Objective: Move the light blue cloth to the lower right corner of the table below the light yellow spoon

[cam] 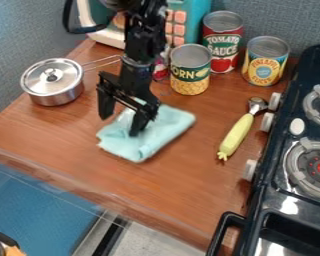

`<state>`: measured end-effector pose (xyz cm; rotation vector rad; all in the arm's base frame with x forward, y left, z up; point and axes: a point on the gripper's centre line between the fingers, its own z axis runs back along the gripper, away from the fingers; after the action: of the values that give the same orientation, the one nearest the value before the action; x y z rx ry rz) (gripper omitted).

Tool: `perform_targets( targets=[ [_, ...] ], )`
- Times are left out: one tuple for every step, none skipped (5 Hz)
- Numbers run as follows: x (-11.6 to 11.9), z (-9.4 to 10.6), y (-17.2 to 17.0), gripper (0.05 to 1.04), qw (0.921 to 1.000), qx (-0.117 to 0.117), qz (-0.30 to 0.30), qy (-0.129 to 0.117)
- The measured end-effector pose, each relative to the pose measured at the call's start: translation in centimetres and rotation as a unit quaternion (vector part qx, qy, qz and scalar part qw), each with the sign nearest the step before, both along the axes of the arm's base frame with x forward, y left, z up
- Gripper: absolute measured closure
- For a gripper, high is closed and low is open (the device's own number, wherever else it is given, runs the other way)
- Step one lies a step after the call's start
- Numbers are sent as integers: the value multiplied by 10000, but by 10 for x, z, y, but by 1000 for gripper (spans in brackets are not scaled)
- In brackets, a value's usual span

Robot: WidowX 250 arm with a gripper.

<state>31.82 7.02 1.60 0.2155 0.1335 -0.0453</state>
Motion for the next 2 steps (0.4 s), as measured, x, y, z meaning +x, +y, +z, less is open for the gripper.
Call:
perform_targets(
  targets=[
    [12, 0, 7, 84, 9999, 18, 87, -51],
    [20, 1, 16, 84, 9998, 78, 161, -94]
  ],
)
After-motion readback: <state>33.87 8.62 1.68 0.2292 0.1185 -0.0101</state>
